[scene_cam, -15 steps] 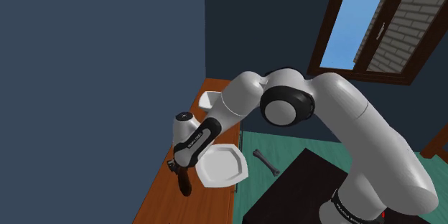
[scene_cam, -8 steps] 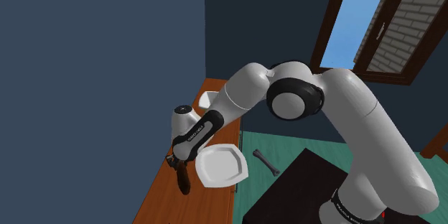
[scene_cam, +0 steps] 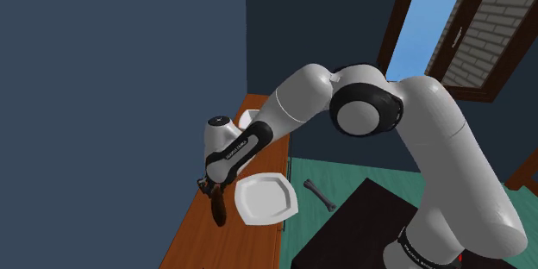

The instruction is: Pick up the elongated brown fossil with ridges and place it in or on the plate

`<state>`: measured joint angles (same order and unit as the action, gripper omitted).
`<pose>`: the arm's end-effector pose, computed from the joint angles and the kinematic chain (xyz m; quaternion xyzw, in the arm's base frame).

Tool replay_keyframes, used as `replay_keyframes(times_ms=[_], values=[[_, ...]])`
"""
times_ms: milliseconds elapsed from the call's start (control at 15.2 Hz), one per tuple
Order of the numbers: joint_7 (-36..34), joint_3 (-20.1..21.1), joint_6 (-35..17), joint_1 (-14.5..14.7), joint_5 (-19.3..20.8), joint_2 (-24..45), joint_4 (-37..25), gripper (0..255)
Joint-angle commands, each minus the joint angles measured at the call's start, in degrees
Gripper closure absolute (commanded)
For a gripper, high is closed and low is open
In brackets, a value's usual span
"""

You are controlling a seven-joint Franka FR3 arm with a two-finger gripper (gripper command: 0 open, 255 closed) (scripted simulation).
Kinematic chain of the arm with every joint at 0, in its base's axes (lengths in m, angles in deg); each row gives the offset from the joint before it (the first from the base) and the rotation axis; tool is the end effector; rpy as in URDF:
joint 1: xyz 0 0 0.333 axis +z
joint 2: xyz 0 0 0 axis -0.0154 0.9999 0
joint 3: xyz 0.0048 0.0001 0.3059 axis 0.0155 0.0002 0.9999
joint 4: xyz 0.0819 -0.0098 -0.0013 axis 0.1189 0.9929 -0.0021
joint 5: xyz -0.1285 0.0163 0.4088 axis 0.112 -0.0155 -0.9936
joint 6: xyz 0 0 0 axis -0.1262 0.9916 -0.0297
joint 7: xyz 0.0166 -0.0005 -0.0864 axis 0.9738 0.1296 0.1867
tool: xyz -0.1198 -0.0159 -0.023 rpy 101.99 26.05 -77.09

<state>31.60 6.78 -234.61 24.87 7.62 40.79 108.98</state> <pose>0.6201 0.2857 0.1051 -0.9942 0.0911 -0.0330 0.0469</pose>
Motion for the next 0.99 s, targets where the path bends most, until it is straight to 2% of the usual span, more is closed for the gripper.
replay_keyframes(times_ms=[0, 462, 528, 594, 660, 726, 792, 858, 924], values=[[1.20, 0.07, -0.61, -1.01, -0.20, -1.86, 2.56, 255], [9.66, 0.81, -5.71, -8.20, -1.88, -9.45, 15.69, 255], [8.22, 0.65, -4.83, -7.03, -1.56, -8.12, 13.39, 255], [8.22, 0.64, -4.83, -7.03, -1.56, -8.12, 13.39, 0], [-1.32, -2.33, -22.37, -1.72, -3.35, -10.10, 23.35, 0], [-10.65, -8.78, -38.60, 8.75, -8.65, -8.33, 29.65, 0], [-1.08, -4.59, -17.58, 1.17, -4.97, -8.57, 23.11, 0], [-1.89, -4.05, -17.65, 0.50, -3.88, -8.61, 23.15, 0], [-15.66, 0.13, -35.71, -0.64, -16.24, -6.18, 27.06, 0]])
